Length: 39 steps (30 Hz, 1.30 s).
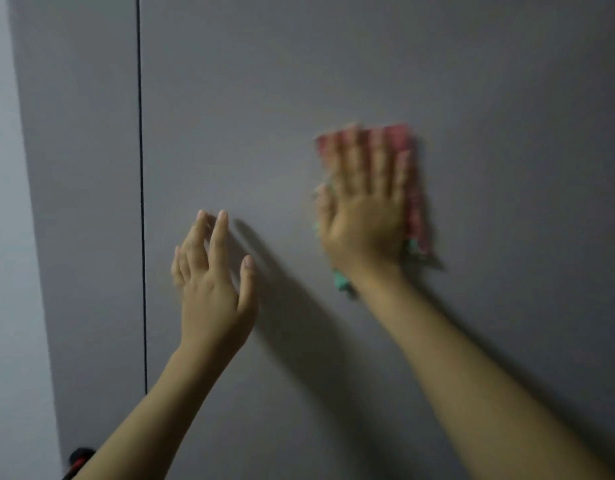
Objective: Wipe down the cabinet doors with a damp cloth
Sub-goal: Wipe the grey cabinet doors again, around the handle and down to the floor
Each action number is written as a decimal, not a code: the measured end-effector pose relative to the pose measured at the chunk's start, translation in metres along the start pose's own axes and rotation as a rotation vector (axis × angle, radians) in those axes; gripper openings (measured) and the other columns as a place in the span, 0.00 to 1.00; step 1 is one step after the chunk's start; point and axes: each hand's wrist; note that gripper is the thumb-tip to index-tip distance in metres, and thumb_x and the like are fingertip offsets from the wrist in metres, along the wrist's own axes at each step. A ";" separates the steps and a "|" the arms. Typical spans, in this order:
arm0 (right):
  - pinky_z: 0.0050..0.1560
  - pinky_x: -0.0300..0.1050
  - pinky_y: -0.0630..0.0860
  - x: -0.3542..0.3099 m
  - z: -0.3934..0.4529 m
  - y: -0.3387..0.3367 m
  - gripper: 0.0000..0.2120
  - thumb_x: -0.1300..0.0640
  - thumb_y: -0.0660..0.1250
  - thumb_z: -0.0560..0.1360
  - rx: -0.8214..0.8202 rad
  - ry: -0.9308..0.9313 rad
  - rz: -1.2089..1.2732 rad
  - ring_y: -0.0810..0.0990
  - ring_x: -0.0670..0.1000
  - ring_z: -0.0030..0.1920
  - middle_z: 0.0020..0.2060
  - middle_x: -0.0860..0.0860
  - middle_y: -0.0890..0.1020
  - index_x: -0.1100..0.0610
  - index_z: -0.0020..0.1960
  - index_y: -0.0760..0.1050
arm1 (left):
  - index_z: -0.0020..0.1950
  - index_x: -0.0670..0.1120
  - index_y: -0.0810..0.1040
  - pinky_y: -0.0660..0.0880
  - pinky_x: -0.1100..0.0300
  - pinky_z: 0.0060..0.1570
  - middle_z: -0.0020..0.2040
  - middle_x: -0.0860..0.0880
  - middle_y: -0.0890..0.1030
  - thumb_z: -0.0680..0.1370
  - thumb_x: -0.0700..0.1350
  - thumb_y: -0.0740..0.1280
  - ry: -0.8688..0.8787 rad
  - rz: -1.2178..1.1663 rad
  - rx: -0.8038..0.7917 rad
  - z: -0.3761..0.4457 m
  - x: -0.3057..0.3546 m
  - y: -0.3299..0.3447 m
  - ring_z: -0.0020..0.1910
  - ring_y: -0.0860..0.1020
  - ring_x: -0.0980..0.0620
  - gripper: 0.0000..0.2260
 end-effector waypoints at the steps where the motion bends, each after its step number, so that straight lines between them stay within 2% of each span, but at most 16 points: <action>1: 0.74 0.59 0.48 -0.021 -0.015 0.006 0.26 0.49 0.57 0.78 -0.054 -0.139 0.048 0.59 0.58 0.74 0.74 0.53 0.65 0.55 0.75 0.63 | 0.77 0.47 0.57 0.47 0.46 0.74 0.77 0.43 0.54 0.78 0.57 0.50 -0.005 0.004 -0.007 0.001 -0.004 0.000 0.76 0.51 0.47 0.29; 3: 0.76 0.57 0.45 -0.043 -0.062 0.007 0.28 0.52 0.63 0.77 -0.190 -0.420 0.072 0.57 0.57 0.75 0.74 0.51 0.64 0.54 0.75 0.62 | 0.78 0.47 0.56 0.48 0.43 0.74 0.78 0.43 0.53 0.78 0.57 0.50 -0.009 0.005 -0.029 0.000 -0.013 -0.002 0.76 0.51 0.46 0.29; 5: 0.76 0.54 0.45 -0.029 -0.096 0.000 0.28 0.53 0.67 0.75 -0.267 -0.554 0.084 0.58 0.55 0.75 0.74 0.50 0.64 0.53 0.74 0.65 | 0.78 0.47 0.55 0.47 0.43 0.74 0.78 0.43 0.51 0.78 0.58 0.49 -0.011 -0.004 -0.052 -0.003 -0.019 -0.006 0.77 0.51 0.45 0.30; 8: 0.76 0.53 0.46 -0.002 -0.087 -0.011 0.26 0.49 0.61 0.76 -0.250 -0.490 0.055 0.60 0.54 0.74 0.73 0.48 0.63 0.50 0.74 0.64 | 0.78 0.48 0.55 0.47 0.43 0.73 0.78 0.44 0.50 0.78 0.58 0.49 -0.013 -0.019 -0.061 -0.006 -0.030 -0.017 0.77 0.50 0.45 0.30; 13: 0.74 0.59 0.48 -0.048 -0.017 0.006 0.26 0.48 0.57 0.79 -0.052 -0.078 -0.010 0.59 0.58 0.74 0.74 0.53 0.65 0.54 0.75 0.63 | 0.78 0.48 0.56 0.49 0.43 0.73 0.78 0.43 0.51 0.78 0.57 0.50 -0.045 -0.039 -0.039 -0.009 -0.050 -0.028 0.76 0.51 0.45 0.29; 15: 0.75 0.58 0.46 -0.093 -0.025 0.023 0.25 0.48 0.56 0.79 -0.092 -0.176 0.053 0.57 0.57 0.74 0.74 0.52 0.65 0.53 0.75 0.64 | 0.77 0.47 0.56 0.50 0.42 0.73 0.78 0.43 0.52 0.78 0.57 0.50 -0.066 -0.033 -0.022 -0.008 -0.062 -0.032 0.75 0.52 0.46 0.29; 17: 0.76 0.56 0.43 -0.120 -0.060 0.028 0.24 0.50 0.57 0.79 -0.200 -0.426 0.077 0.57 0.55 0.75 0.74 0.50 0.65 0.53 0.74 0.64 | 0.77 0.46 0.56 0.51 0.42 0.73 0.78 0.43 0.53 0.77 0.56 0.51 -0.102 -0.040 -0.014 -0.008 -0.074 -0.034 0.75 0.53 0.46 0.30; 20: 0.76 0.54 0.46 -0.110 -0.097 0.020 0.27 0.54 0.62 0.76 -0.315 -0.620 0.124 0.58 0.53 0.76 0.74 0.49 0.64 0.52 0.74 0.64 | 0.77 0.45 0.56 0.52 0.44 0.73 0.78 0.42 0.54 0.78 0.56 0.51 -0.119 -0.048 -0.017 -0.014 -0.094 -0.041 0.76 0.53 0.46 0.30; 22: 0.76 0.54 0.47 -0.097 -0.089 0.013 0.26 0.50 0.60 0.77 -0.285 -0.581 0.101 0.59 0.52 0.75 0.73 0.48 0.63 0.50 0.74 0.63 | 0.77 0.45 0.56 0.51 0.46 0.73 0.77 0.42 0.54 0.78 0.56 0.51 -0.120 -0.050 -0.011 -0.017 -0.108 -0.048 0.76 0.53 0.46 0.29; 24: 0.76 0.55 0.47 -0.095 -0.058 0.012 0.26 0.48 0.60 0.77 -0.206 -0.425 0.060 0.61 0.54 0.73 0.73 0.49 0.64 0.50 0.74 0.63 | 0.77 0.46 0.56 0.51 0.50 0.73 0.77 0.43 0.54 0.78 0.56 0.52 -0.141 -0.066 -0.002 -0.017 -0.120 -0.052 0.76 0.52 0.47 0.29; 26: 0.75 0.58 0.47 -0.120 -0.016 0.023 0.26 0.48 0.58 0.78 -0.120 -0.257 0.011 0.60 0.57 0.73 0.74 0.51 0.64 0.53 0.75 0.63 | 0.77 0.46 0.56 0.50 0.53 0.73 0.77 0.43 0.55 0.77 0.56 0.52 -0.166 -0.079 0.027 -0.014 -0.136 -0.058 0.76 0.52 0.48 0.30; 28: 0.74 0.59 0.45 -0.163 0.011 0.040 0.26 0.48 0.56 0.79 -0.090 -0.207 0.020 0.59 0.58 0.74 0.74 0.53 0.64 0.54 0.75 0.62 | 0.78 0.46 0.56 0.49 0.55 0.72 0.77 0.43 0.55 0.78 0.56 0.51 -0.177 -0.078 0.046 -0.013 -0.150 -0.062 0.76 0.52 0.48 0.30; 31: 0.74 0.56 0.41 -0.229 -0.004 0.063 0.26 0.48 0.54 0.79 -0.173 -0.433 0.103 0.57 0.57 0.75 0.75 0.53 0.63 0.54 0.75 0.62 | 0.77 0.42 0.58 0.49 0.58 0.72 0.77 0.42 0.57 0.78 0.55 0.52 -0.200 -0.066 0.078 -0.010 -0.169 -0.064 0.75 0.54 0.48 0.29; 34: 0.76 0.55 0.42 -0.235 -0.064 0.055 0.25 0.50 0.52 0.81 -0.318 -0.711 0.023 0.56 0.55 0.76 0.75 0.52 0.61 0.54 0.76 0.60 | 0.75 0.38 0.61 0.50 0.60 0.72 0.75 0.39 0.61 0.78 0.52 0.53 -0.169 -0.065 0.085 -0.014 -0.180 -0.064 0.74 0.58 0.46 0.28; 36: 0.76 0.54 0.45 -0.209 -0.084 0.044 0.24 0.50 0.55 0.80 -0.348 -0.736 0.052 0.57 0.53 0.76 0.75 0.50 0.62 0.53 0.75 0.62 | 0.74 0.37 0.62 0.50 0.60 0.73 0.75 0.39 0.62 0.79 0.50 0.54 -0.146 -0.060 0.063 -0.020 -0.188 -0.067 0.73 0.58 0.45 0.27; 39: 0.76 0.54 0.47 -0.179 -0.063 0.036 0.26 0.49 0.61 0.77 -0.297 -0.596 0.083 0.59 0.53 0.75 0.74 0.48 0.63 0.49 0.74 0.63 | 0.74 0.37 0.64 0.50 0.60 0.73 0.74 0.40 0.62 0.79 0.49 0.54 -0.118 -0.051 0.048 -0.025 -0.199 -0.072 0.73 0.59 0.45 0.25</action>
Point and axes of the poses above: each hand's wrist, its own z-axis towards the middle knuckle, its own y-axis out of the palm, x = y × z
